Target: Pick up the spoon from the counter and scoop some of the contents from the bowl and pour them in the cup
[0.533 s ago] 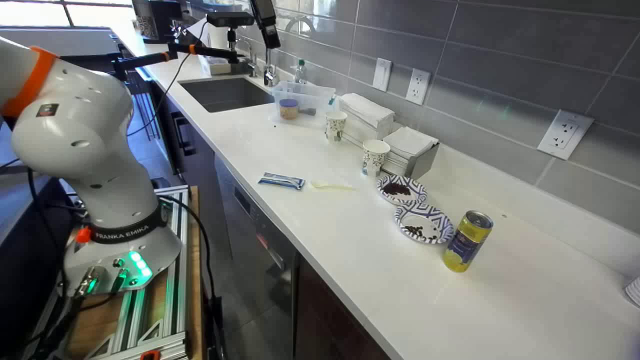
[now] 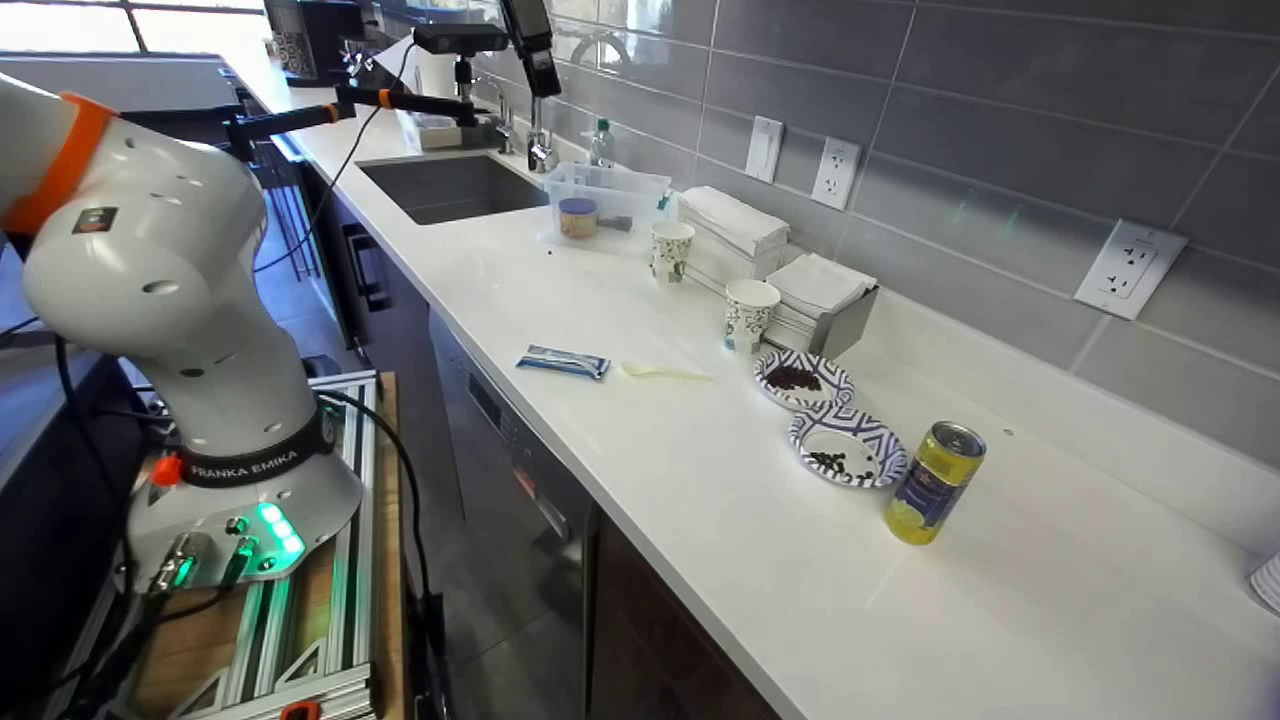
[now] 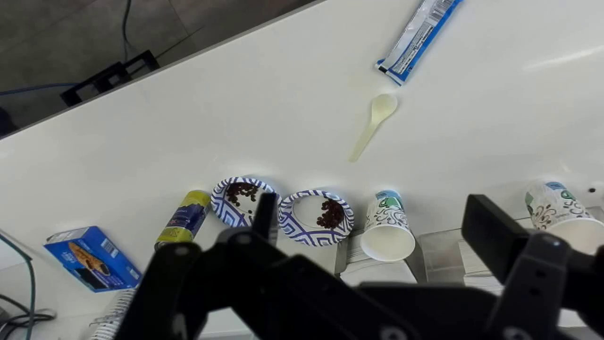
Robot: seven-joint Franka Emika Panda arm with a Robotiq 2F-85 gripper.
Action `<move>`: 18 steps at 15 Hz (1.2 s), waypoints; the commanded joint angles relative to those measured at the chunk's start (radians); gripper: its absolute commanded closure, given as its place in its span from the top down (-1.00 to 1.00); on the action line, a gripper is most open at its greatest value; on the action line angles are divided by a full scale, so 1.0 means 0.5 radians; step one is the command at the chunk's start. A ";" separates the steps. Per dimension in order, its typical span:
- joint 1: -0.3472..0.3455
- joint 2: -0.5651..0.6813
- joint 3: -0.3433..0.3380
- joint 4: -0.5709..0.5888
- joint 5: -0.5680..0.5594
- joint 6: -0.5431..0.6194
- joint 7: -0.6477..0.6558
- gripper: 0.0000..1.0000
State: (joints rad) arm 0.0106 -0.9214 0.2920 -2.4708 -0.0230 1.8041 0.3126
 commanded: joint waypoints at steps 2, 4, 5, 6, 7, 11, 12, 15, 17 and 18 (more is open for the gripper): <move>0.027 0.010 -0.016 0.007 -0.019 -0.006 0.018 1.00; 0.043 0.060 -0.063 0.003 0.030 0.038 -0.017 1.00; 0.048 0.113 -0.108 0.008 0.072 0.058 -0.041 1.00; 0.063 0.167 -0.169 0.016 0.133 0.063 -0.079 1.00; 0.059 0.234 -0.237 0.014 0.181 0.089 -0.129 1.00; 0.063 0.501 -0.486 0.025 0.355 0.192 -0.363 1.00; 0.071 0.570 -0.538 0.025 0.414 0.206 -0.418 1.00; 0.103 0.785 -0.631 0.015 0.604 0.185 -0.555 1.00; 0.107 0.953 -0.662 0.032 0.709 0.160 -0.620 1.00; 0.096 1.033 -0.670 0.046 0.739 0.161 -0.643 1.00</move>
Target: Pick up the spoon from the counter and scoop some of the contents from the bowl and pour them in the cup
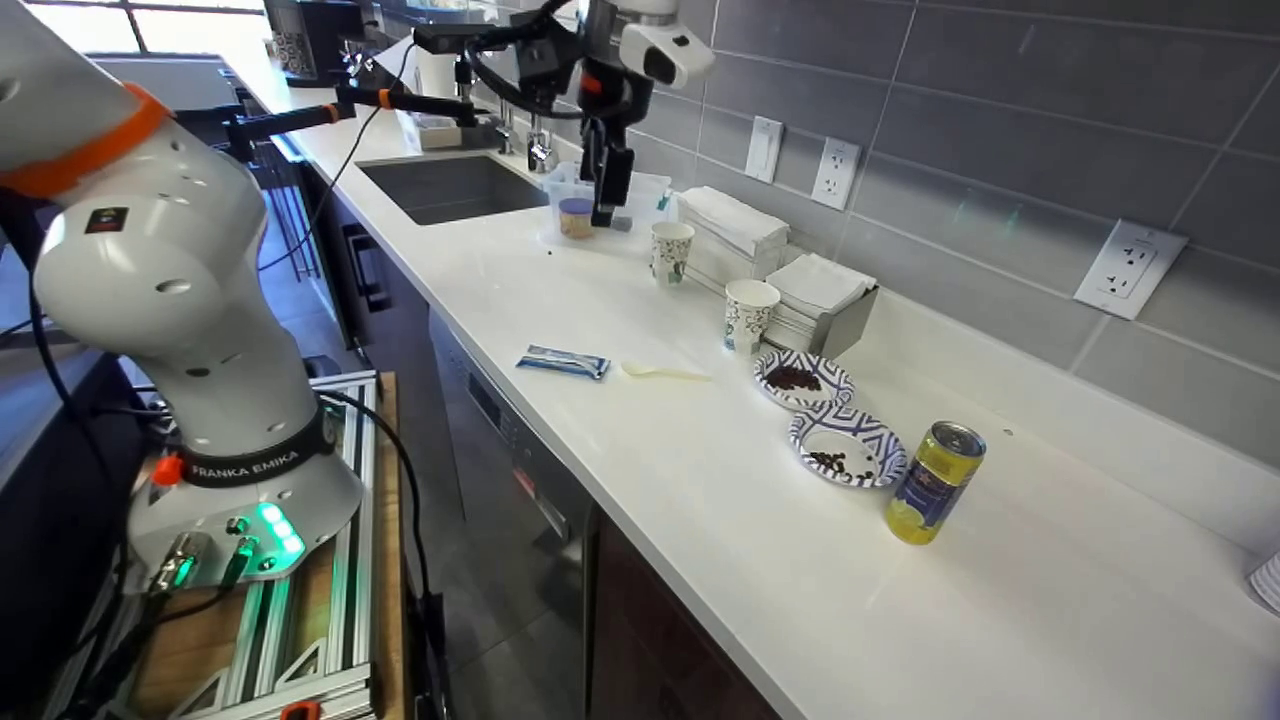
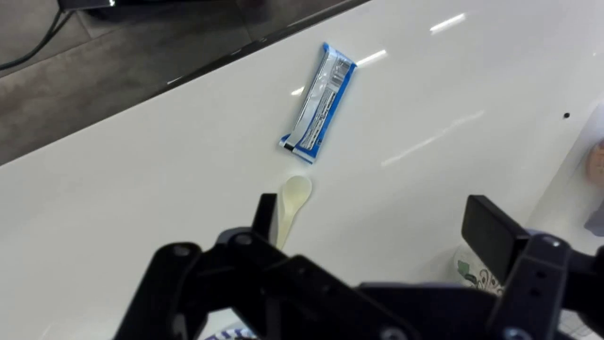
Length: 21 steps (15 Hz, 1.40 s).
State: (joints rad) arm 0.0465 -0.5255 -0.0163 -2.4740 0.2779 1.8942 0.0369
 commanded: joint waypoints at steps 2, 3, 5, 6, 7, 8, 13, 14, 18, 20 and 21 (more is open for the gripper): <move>0.005 0.405 -0.071 0.089 0.176 -0.039 -0.147 1.00; -0.007 0.483 -0.074 0.102 0.172 -0.030 -0.169 1.00; -0.030 0.617 -0.080 0.116 0.154 0.007 -0.195 1.00; -0.040 0.671 -0.078 0.123 0.143 0.040 -0.211 1.00; -0.050 0.749 -0.086 0.156 0.153 0.018 -0.217 1.00; -0.063 0.821 -0.084 0.186 0.141 0.027 -0.209 1.00; -0.108 1.156 -0.070 0.409 0.178 0.084 -0.122 1.00; -0.112 1.210 -0.064 0.452 0.168 0.104 -0.104 1.00; -0.111 1.427 -0.034 0.614 0.185 0.128 -0.129 1.00; -0.119 1.344 -0.032 0.554 0.134 0.103 -0.117 1.00; -0.118 1.388 -0.022 0.584 0.141 0.103 -0.119 1.00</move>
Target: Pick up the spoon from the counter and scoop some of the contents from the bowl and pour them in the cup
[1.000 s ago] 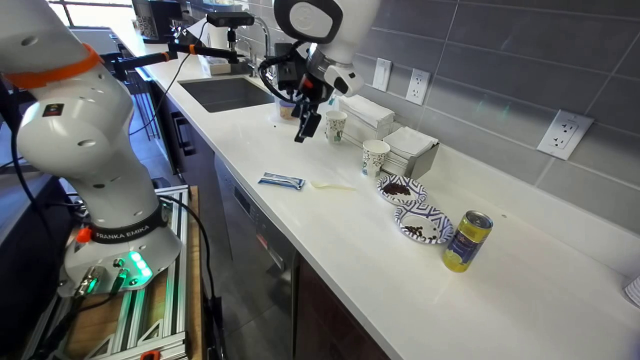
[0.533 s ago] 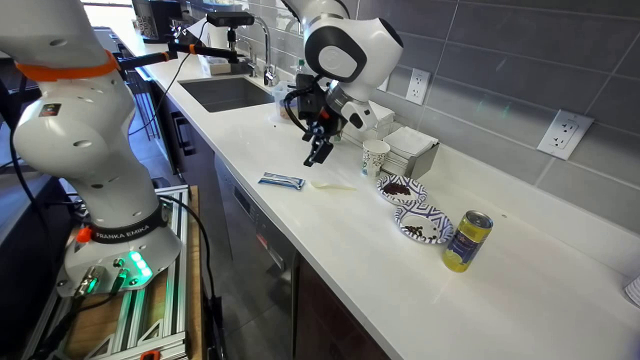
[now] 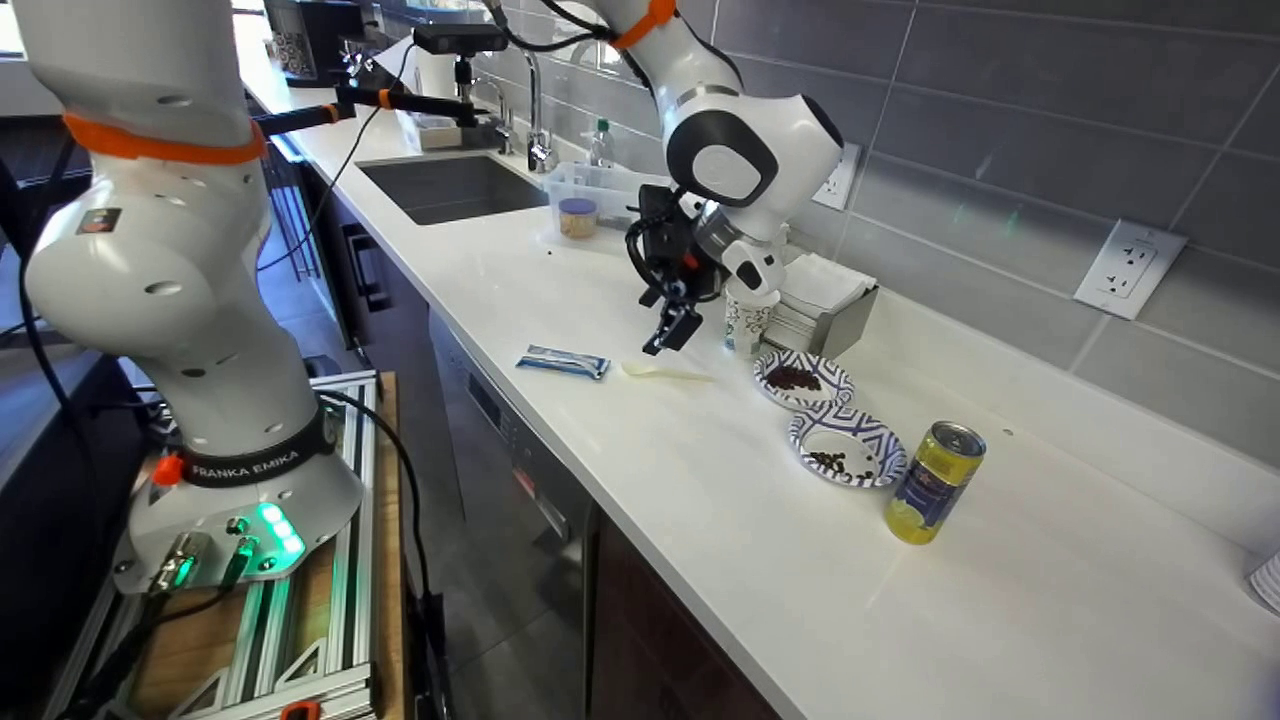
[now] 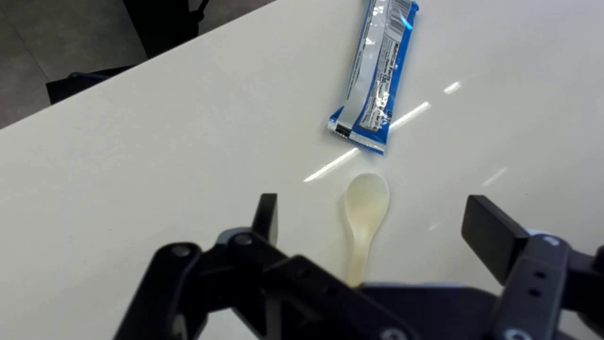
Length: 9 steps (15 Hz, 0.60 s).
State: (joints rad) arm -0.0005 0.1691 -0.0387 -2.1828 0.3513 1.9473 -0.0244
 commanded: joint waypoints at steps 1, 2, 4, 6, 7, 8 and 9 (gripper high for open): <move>-0.023 0.032 0.032 0.025 -0.002 -0.003 0.004 1.00; -0.023 0.051 0.036 0.037 0.000 -0.003 0.004 1.00; -0.023 0.061 0.037 0.049 0.002 -0.003 0.003 1.00; -0.023 0.061 0.037 0.053 0.003 -0.003 0.003 1.00; -0.018 0.098 0.030 0.084 -0.030 0.027 0.039 1.00; -0.020 0.138 0.028 0.123 -0.036 -0.008 0.064 1.00; -0.015 0.157 0.026 0.143 -0.061 -0.016 0.101 1.00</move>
State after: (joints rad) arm -0.0008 0.2029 -0.0318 -2.1530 0.3492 1.9473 -0.0172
